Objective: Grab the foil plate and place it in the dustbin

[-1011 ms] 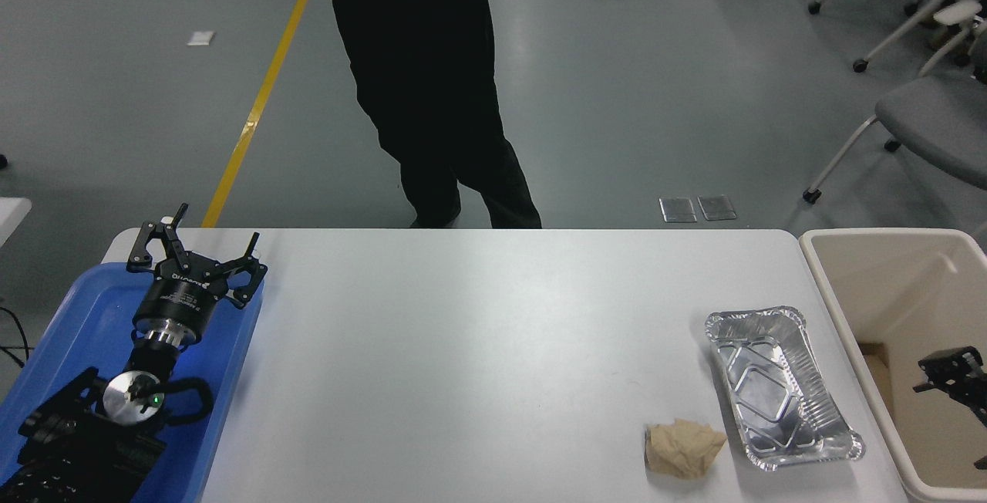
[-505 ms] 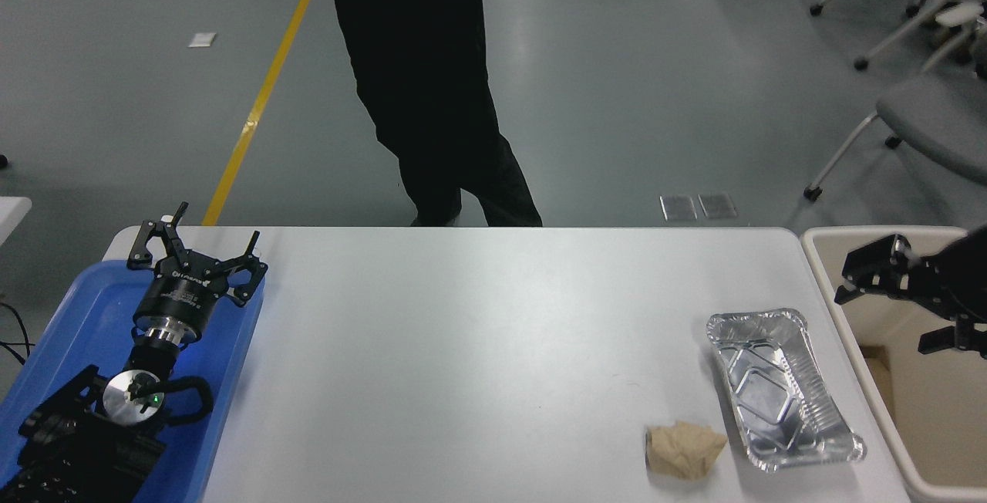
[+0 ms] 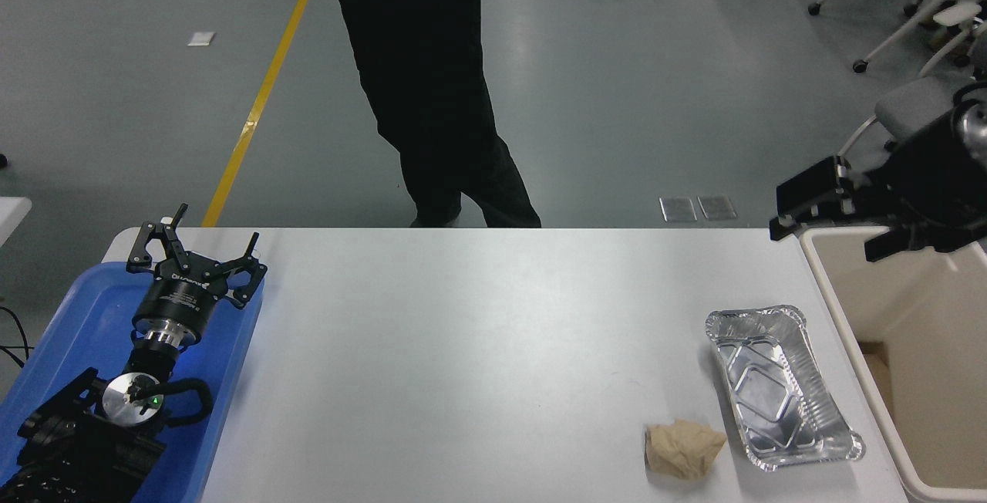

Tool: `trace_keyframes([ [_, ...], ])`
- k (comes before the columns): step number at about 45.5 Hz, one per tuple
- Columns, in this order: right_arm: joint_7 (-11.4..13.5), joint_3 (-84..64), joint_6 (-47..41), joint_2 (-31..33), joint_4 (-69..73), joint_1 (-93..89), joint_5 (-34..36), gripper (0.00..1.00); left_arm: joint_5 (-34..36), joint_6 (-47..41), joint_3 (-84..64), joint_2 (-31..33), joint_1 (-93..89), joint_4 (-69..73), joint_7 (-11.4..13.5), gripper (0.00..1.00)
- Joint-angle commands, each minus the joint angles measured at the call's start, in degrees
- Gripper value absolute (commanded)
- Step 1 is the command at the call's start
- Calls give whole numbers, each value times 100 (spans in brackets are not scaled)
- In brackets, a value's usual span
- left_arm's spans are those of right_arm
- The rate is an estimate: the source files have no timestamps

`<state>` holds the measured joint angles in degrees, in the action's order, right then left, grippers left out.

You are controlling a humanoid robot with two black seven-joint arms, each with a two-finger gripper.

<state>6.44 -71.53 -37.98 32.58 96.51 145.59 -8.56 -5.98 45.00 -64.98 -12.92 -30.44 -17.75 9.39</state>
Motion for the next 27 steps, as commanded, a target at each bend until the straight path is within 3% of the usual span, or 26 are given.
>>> trace_keyframes([
  [1,-2,192,-52,-331,53,-57,-383,100,0,0,11,0,-15,0,-8,99],
  [10,33,253,97,-340,-105,-855,-972,98,9,0,11,0,-15,0,-8,99],
  [27,51,341,2188,-287,-879,-3492,-2185,94,9,0,11,0,-15,0,-8,99],
])
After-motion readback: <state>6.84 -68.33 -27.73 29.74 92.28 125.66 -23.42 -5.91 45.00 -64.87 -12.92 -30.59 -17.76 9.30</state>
